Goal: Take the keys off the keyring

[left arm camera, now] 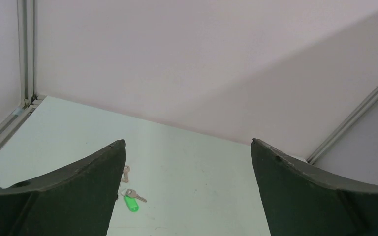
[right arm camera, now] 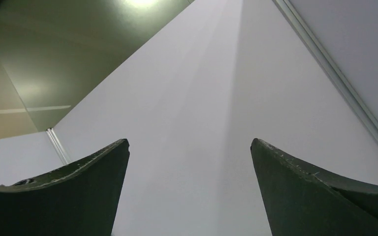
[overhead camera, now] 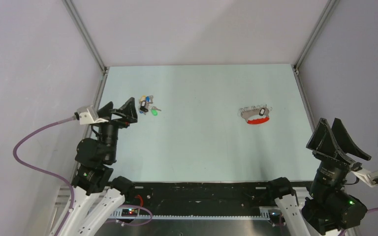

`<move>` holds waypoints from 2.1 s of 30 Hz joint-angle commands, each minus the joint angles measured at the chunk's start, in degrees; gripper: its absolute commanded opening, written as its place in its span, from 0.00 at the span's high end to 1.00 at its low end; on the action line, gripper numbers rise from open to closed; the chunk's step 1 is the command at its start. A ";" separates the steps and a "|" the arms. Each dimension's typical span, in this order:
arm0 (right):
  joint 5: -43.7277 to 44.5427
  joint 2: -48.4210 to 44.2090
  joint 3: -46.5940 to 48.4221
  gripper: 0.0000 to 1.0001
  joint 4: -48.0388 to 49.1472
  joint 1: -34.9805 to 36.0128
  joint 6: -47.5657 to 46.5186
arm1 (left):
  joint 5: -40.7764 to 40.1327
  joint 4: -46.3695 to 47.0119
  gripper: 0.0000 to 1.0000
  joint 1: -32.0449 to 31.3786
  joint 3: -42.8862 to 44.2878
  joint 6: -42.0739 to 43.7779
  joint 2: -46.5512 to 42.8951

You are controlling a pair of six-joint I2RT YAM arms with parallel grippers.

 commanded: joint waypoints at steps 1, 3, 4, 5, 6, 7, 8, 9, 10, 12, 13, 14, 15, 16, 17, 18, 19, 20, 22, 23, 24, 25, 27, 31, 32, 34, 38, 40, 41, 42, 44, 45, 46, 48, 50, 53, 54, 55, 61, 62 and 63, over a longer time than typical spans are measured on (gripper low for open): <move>0.83 0.89 0.30 0.00 -1.11 -0.12 -0.47 | 3.21 2.23 0.00 -0.06 0.16 3.39 -0.43; 1.33 2.15 0.32 0.01 -1.42 -0.12 0.01 | 7.07 2.19 0.00 -0.02 -0.15 6.28 0.11; 1.52 3.50 0.33 0.01 -1.54 -0.12 0.18 | 9.02 1.94 0.00 -0.04 0.06 7.36 0.71; 1.72 4.08 0.29 0.01 -1.54 -0.15 0.60 | 13.19 0.95 0.00 -0.03 0.24 10.13 1.28; 1.71 5.32 0.32 0.01 -1.66 -0.15 0.78 | 15.38 -0.08 0.00 -0.02 0.73 11.53 1.78; 1.55 6.08 0.34 0.01 -1.60 -0.12 1.23 | 18.12 -1.71 0.00 -0.02 1.01 12.87 3.02; 1.50 7.80 0.34 0.01 -1.63 -0.12 1.63 | 18.77 -2.29 0.00 -0.02 1.71 12.99 3.75; 1.39 8.69 0.38 0.01 -1.59 -0.11 2.45 | 19.41 -3.56 0.00 -0.02 2.17 13.08 5.49; 1.33 10.69 0.41 0.01 -1.65 -0.09 2.85 | 19.50 -4.18 0.00 -0.06 3.03 13.05 6.44; 1.71 14.51 1.49 0.01 -3.30 -0.11 4.70 | 18.92 -6.14 0.00 -0.04 4.14 12.84 9.04; 2.39 16.00 3.20 0.00 -4.36 -0.10 5.21 | 18.99 -6.48 0.00 -0.02 4.52 12.78 10.39; 2.62 19.51 4.41 0.00 -6.80 -0.14 5.87 | 19.68 -6.89 0.00 -0.02 4.62 12.76 11.34; 2.90 21.44 6.89 0.00 -10.97 -0.10 6.15 | 20.16 -6.99 0.00 -0.02 4.70 12.80 11.69; 3.01 25.04 8.23 0.01 -12.54 -0.10 6.57 | 21.32 -7.13 0.00 -0.02 4.67 12.94 12.04; 2.84 28.05 10.47 0.00 -15.15 -0.14 6.71 | 21.95 -7.15 0.00 -0.02 4.60 13.07 12.18; 1.95 29.40 11.79 0.01 -15.87 -0.11 6.82 | 23.04 -7.17 0.00 -0.02 4.58 13.41 12.34; 1.34 31.58 12.13 0.01 -16.42 -0.10 6.84 | 23.51 -7.17 0.00 0.00 4.47 13.52 12.37; 0.08 32.49 12.50 0.01 -16.50 -0.09 6.90 | 24.02 -7.11 0.00 -0.01 4.38 13.58 12.39; -1.25 34.94 13.00 0.00 -16.54 -0.11 7.29 | 24.22 -7.13 0.00 -0.02 4.22 13.63 12.33; -1.44 36.92 13.35 0.00 -17.25 -0.15 7.56 | 24.23 -7.11 0.00 -0.02 4.23 13.63 12.36; -1.45 37.92 14.43 0.00 -17.88 -0.10 8.07 | 24.24 -7.11 0.00 -0.02 4.21 13.52 12.43; -1.19 40.19 14.99 0.00 -19.65 -0.14 8.34 | 23.98 -7.10 0.00 -0.06 4.25 13.49 12.50; 1.68 43.71 17.37 0.01 -23.77 -0.14 10.80 | 22.50 -7.13 0.00 -0.02 4.33 13.13 12.67; 7.18 51.25 21.95 0.01 -31.63 -0.39 13.35 | 19.95 -7.10 0.00 -0.02 4.16 12.85 12.49; 8.04 53.59 22.93 0.01 -33.33 -0.58 13.84 | 19.77 -7.09 0.00 -0.02 4.09 12.85 12.40; 8.53 57.27 23.65 0.01 -35.11 -1.12 15.56 | 19.22 -7.09 0.00 -0.02 4.05 12.80 12.25; 3.73 64.76 24.08 0.01 -36.16 -4.06 18.75 | 18.06 -7.17 0.00 -0.01 4.25 12.15 12.61; 1.17 68.50 24.60 0.00 -37.32 -5.74 20.57 | 18.12 -7.11 0.00 -0.02 4.20 11.96 12.73; -0.17 69.80 25.08 0.03 -37.67 -6.26 21.51 | 18.32 -7.14 0.00 -0.02 4.20 11.90 12.68; -0.55 72.44 25.46 0.04 -38.35 -7.04 21.75 | 18.47 -7.11 0.00 -0.02 4.18 11.89 12.67; -0.84 76.67 27.23 0.07 -40.85 -7.97 23.24 | 18.57 -7.10 0.00 -0.06 4.25 11.71 12.64; -0.73 78.23 29.04 0.08 -41.98 -8.48 24.40 | 18.28 -7.13 0.00 0.00 4.27 11.44 12.72; -0.57 81.58 30.11 0.08 -44.55 -8.72 25.17 | 17.88 -7.20 0.00 -0.06 4.33 11.31 12.82; -0.23 87.31 33.91 0.13 -48.75 -9.35 27.56 | 17.57 -7.28 0.00 -0.02 4.30 11.00 12.98; -1.00 93.80 39.06 0.16 -53.67 -9.97 28.31 | 17.68 -7.43 0.00 -0.02 4.44 10.66 13.07; -1.30 105.84 50.75 0.20 -63.96 -10.19 28.80 | 18.09 -7.56 0.00 -0.02 4.63 10.21 13.01; -1.18 108.42 56.21 0.21 -66.15 -10.15 28.85 | 18.20 -7.67 0.00 -0.02 4.68 9.99 12.94; -1.14 113.23 59.12 0.22 -70.28 -10.08 28.88 | 18.28 -7.68 0.00 -0.02 4.69 9.92 12.89; -2.40 126.02 71.32 0.24 -76.26 -9.05 28.48 | 18.88 -7.98 0.02 -0.06 4.96 9.39 12.77; -3.78 125.98 70.07 0.25 -75.29 -9.03 28.22 | 18.88 -7.99 0.02 -0.08 4.98 9.30 12.80; -4.29 125.60 69.26 0.25 -73.45 -9.04 28.52 | 18.86 -8.02 0.02 -0.06 5.01 9.27 12.77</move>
